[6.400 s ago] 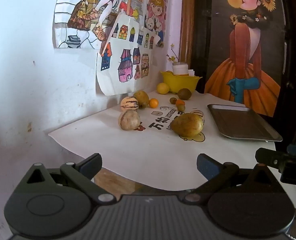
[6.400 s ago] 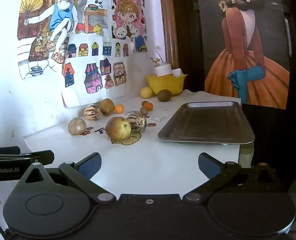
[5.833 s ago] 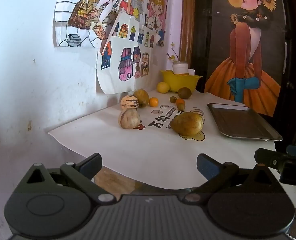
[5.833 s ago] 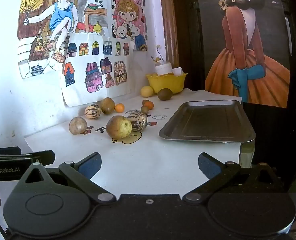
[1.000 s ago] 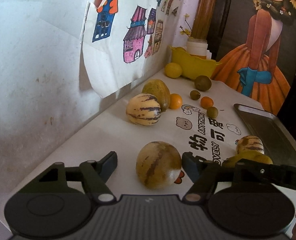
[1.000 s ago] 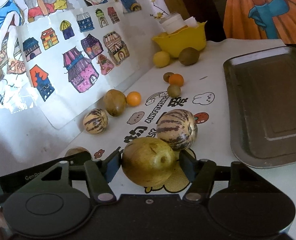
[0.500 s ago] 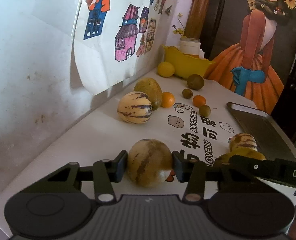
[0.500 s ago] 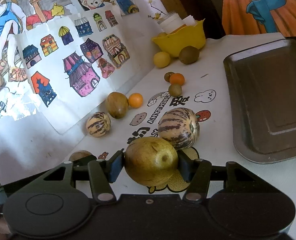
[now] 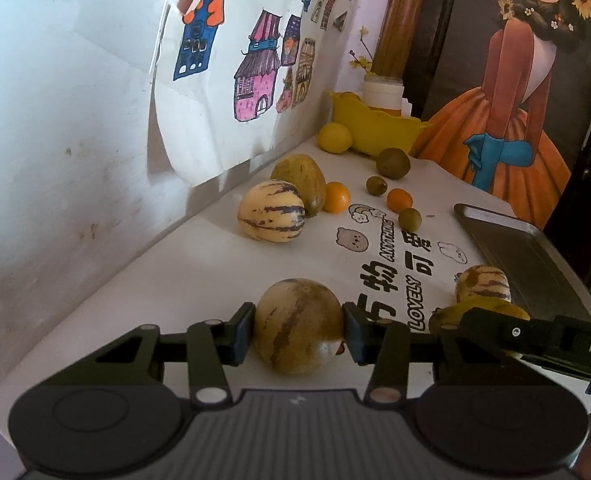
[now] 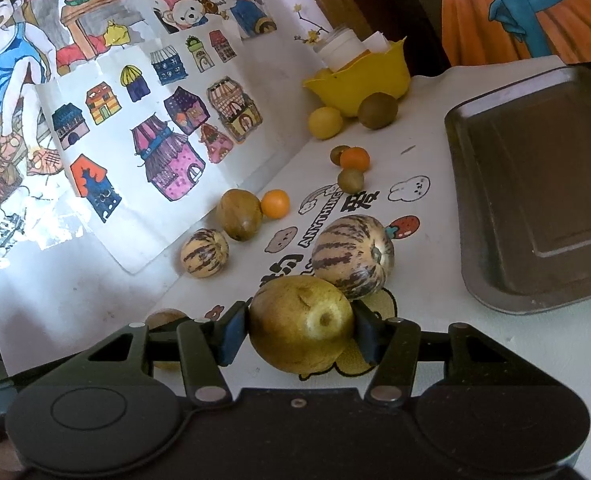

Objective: Organize fruits
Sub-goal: 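Set the pepino on the metal tray with the left tool while the right tool sets the pear there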

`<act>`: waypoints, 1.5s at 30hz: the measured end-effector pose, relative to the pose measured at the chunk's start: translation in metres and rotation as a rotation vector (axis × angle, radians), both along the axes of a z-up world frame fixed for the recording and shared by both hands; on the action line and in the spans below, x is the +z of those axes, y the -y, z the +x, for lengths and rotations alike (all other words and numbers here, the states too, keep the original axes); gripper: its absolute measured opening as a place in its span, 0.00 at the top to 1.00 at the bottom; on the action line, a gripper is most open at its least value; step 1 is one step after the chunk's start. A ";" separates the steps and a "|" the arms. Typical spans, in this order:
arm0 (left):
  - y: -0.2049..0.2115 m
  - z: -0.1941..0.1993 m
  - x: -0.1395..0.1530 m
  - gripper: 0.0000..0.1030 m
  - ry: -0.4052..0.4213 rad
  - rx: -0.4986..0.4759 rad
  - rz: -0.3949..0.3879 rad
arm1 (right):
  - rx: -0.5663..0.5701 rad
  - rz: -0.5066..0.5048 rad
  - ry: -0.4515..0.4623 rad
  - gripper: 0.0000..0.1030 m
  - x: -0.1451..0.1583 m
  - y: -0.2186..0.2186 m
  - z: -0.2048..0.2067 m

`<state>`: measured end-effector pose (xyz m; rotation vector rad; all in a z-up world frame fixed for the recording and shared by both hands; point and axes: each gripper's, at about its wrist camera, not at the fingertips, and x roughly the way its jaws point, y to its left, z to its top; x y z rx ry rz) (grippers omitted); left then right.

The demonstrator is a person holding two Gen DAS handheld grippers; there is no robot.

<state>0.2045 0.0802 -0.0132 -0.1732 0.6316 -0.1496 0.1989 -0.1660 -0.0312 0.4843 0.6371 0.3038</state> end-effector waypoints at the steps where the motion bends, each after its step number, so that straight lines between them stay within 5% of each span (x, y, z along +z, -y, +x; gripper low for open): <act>1: 0.001 -0.001 0.000 0.51 -0.001 0.001 0.002 | 0.002 0.003 0.001 0.45 0.000 0.001 -0.001; 21: 0.045 -0.011 0.031 0.51 0.021 -0.046 0.015 | -0.022 0.103 0.024 0.45 0.012 0.048 -0.036; 45: 0.168 0.066 0.057 0.51 0.040 -0.210 -0.051 | -0.156 0.058 0.140 0.45 0.035 0.169 -0.027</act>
